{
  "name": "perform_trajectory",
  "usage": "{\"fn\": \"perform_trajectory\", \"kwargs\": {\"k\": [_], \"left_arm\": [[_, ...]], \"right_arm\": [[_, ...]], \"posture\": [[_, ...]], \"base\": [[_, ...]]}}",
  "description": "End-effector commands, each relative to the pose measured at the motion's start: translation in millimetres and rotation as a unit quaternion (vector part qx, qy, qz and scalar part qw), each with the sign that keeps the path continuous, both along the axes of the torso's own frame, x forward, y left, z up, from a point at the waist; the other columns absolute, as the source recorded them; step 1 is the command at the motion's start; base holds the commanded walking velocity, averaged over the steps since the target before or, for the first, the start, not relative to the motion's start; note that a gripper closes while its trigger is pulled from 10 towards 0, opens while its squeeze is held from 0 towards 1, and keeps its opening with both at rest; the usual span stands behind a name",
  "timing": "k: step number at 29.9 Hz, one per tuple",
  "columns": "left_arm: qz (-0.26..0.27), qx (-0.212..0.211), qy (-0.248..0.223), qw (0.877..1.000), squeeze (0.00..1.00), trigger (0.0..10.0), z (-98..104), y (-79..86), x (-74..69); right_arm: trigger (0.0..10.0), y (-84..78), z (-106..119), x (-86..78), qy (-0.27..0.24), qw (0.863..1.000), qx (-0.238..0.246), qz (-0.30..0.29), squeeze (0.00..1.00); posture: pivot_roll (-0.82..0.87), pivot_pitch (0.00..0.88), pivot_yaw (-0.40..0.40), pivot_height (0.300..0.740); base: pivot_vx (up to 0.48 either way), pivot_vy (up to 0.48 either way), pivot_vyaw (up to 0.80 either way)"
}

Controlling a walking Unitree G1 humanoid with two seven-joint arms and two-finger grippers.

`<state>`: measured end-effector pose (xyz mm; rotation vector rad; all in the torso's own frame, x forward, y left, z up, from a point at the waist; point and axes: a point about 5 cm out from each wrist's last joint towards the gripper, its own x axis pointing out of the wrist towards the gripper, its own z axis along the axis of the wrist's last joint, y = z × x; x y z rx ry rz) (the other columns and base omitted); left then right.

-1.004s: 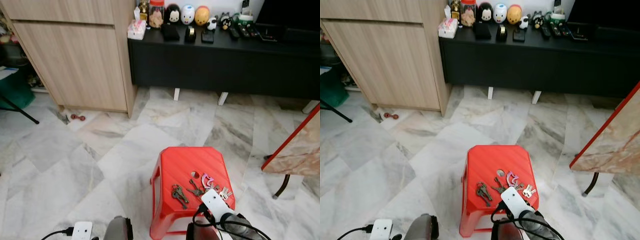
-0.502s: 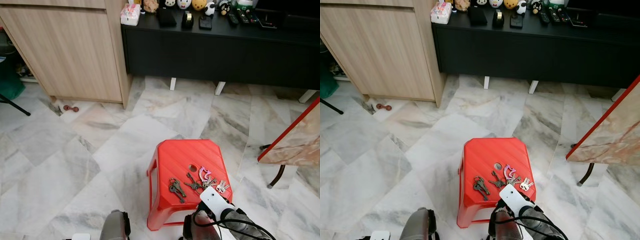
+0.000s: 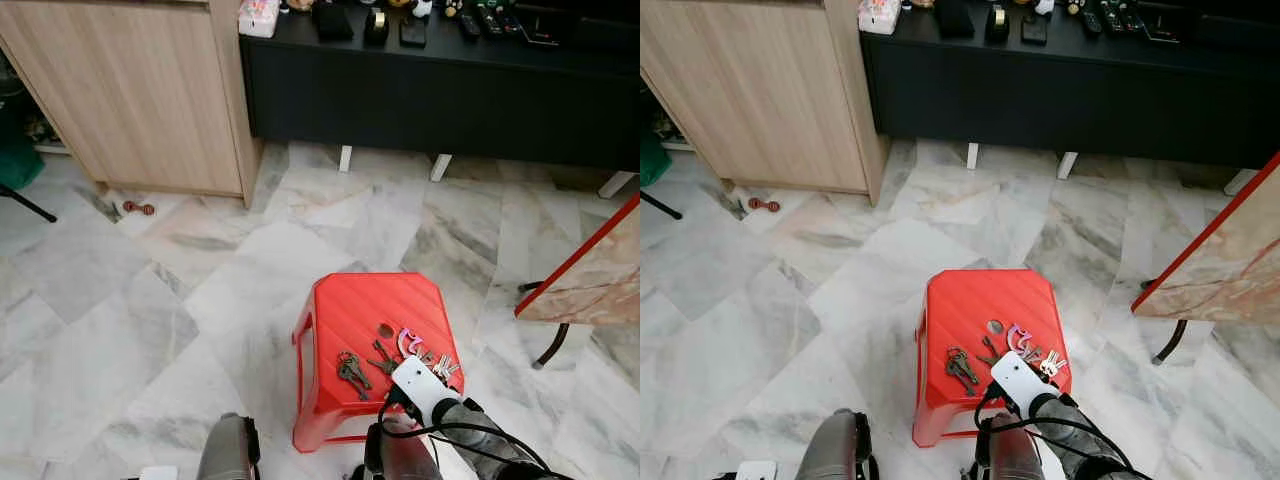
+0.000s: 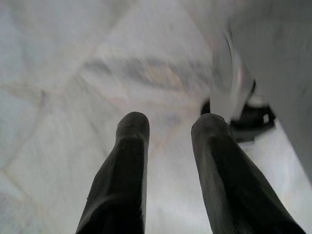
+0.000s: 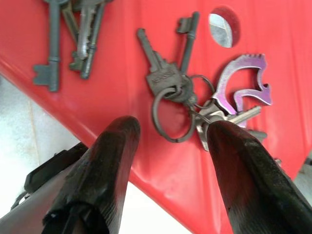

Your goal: Hang keys on a hook

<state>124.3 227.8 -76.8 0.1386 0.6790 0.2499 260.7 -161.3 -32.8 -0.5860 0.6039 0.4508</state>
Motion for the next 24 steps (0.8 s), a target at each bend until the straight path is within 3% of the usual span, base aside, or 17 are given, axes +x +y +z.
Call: {"fn": "perform_trajectory", "kwargs": {"k": [1,2,4,7,15,24], "left_arm": [[-0.011,-0.021,-0.029,0.999,0.00,10.0,0.3,-19.2,1.3],[-0.011,-0.020,-0.039,0.999,0.00,10.0,1.8,-19.2,2.0],[-0.017,0.001,-0.083,0.996,0.00,10.0,32.5,16.3,65.0],[-0.033,0.004,-0.108,0.994,0.00,10.0,47.2,17.0,83.6],[-0.044,-0.003,-0.161,0.986,0.00,10.0,59.3,11.8,95.6],[-0.058,-0.015,-0.170,0.984,0.00,10.0,63.5,3.0,96.2]], "right_arm": [[10.0,-2.6,-5.4,-7.1,0.015,1.000,-0.006,0.004,0.00],[10.0,-2.2,-5.9,-7.7,0.017,1.000,-0.005,0.006,0.00],[10.0,-1.0,-6.8,-8.9,0.019,1.000,-0.005,0.010,0.00],[10.0,0.3,-6.8,-8.9,0.018,1.000,-0.004,0.014,0.00],[10.0,3.8,-8.4,-10.8,0.017,0.999,-0.017,0.029,0.00],[10.0,3.5,-7.6,-11.8,0.000,0.999,-0.027,0.046,0.00]], "posture": [[0.04,0.218,-0.132,0.638],[0.05,0.220,-0.133,0.638],[0.05,0.219,-0.133,0.638],[0.05,0.220,-0.131,0.638],[0.05,0.232,-0.134,0.638],[0.05,0.254,-0.136,0.638]], "base": [[0.000,0.000,0.00],[0.000,0.000,0.00],[0.000,0.000,0.00],[0.000,0.000,0.00],[0.000,0.000,0.00],[0.000,0.000,0.00]]}}
